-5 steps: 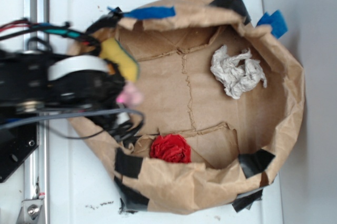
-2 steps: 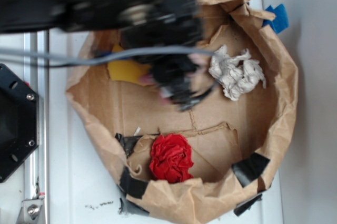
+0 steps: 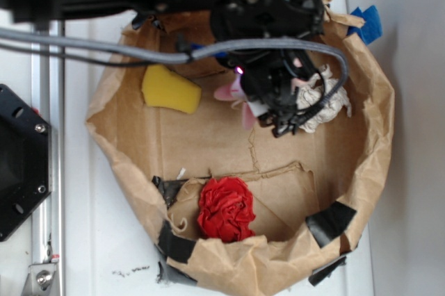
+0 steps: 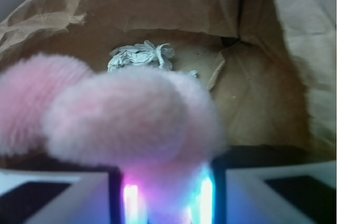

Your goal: Grab the pink bunny.

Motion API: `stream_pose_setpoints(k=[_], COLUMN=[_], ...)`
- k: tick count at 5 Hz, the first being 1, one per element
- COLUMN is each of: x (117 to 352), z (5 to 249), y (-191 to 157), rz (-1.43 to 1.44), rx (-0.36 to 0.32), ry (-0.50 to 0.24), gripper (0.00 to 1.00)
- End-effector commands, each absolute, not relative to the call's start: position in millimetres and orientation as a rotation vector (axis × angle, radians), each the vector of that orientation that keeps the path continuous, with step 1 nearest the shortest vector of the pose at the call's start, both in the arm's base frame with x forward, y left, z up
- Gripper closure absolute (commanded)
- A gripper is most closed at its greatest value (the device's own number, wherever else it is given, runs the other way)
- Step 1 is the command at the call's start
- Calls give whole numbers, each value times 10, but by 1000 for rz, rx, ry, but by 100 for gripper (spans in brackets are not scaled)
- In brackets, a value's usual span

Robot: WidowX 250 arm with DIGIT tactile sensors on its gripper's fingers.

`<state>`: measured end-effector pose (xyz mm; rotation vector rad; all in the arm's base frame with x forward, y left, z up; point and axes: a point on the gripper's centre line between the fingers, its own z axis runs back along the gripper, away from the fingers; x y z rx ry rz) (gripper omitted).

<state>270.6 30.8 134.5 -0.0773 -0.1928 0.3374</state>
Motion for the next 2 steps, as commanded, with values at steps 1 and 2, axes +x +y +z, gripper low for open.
stream_pose_setpoints(k=[1, 2], x=[2423, 2432], z=[1662, 1714], y=[222, 242], rz=[240, 250], rx=[-49, -54], ry=[-278, -243], gripper=[100, 100])
